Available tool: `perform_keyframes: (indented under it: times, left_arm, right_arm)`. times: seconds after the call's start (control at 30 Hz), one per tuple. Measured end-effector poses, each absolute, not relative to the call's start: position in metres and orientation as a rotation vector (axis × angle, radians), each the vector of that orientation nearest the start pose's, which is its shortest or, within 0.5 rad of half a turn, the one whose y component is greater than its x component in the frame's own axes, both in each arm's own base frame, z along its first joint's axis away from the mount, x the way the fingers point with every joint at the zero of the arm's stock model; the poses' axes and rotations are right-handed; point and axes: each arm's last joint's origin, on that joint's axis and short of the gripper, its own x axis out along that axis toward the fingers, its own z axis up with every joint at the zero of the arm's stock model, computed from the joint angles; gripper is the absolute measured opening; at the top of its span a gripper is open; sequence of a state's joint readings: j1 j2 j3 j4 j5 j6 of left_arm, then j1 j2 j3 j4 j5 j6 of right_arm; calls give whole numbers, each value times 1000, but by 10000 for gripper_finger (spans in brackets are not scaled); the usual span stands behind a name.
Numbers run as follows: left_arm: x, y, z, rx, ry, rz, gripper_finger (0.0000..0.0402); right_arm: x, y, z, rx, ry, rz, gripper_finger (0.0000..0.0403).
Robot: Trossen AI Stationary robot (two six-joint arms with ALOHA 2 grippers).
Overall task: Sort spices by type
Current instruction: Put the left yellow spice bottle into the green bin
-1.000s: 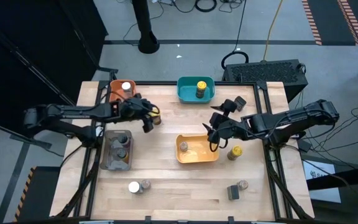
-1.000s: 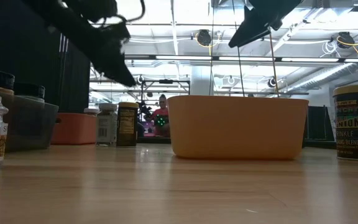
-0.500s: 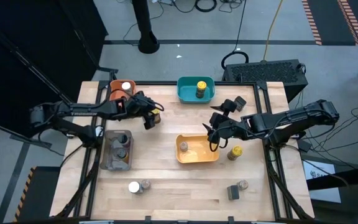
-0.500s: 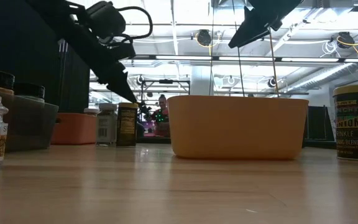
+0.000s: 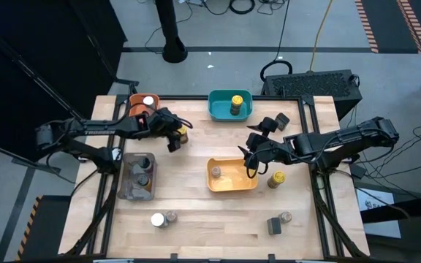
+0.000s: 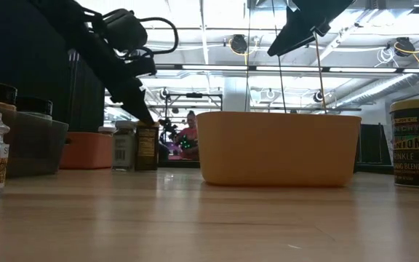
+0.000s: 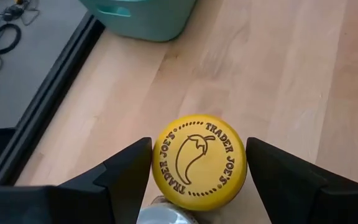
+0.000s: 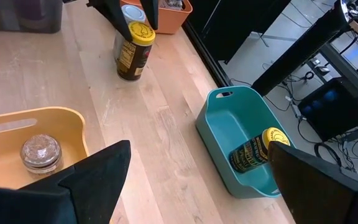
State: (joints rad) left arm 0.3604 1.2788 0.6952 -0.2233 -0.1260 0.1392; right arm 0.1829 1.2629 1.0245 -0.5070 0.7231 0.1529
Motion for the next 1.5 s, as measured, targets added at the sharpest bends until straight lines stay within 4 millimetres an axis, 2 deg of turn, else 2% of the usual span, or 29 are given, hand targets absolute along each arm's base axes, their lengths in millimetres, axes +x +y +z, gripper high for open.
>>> perform_keyframes:
  times: [0.47, 0.6, 0.83, 1.5]
  left_arm:
    - [246, 94, 183, 49, 865, 343, 264]
    - [246, 95, 182, 62, 860, 334, 263]
    - [245, 95, 183, 75, 867, 354, 237]
    - [252, 73, 193, 141, 836, 326, 240]
  right_arm:
    - [257, 28, 295, -186, 634, -563, 364]
    - [257, 28, 295, -186, 634, -563, 364]
    - [257, 28, 295, -186, 634, -563, 364]
    - [257, 28, 295, -185, 633, -564, 364]
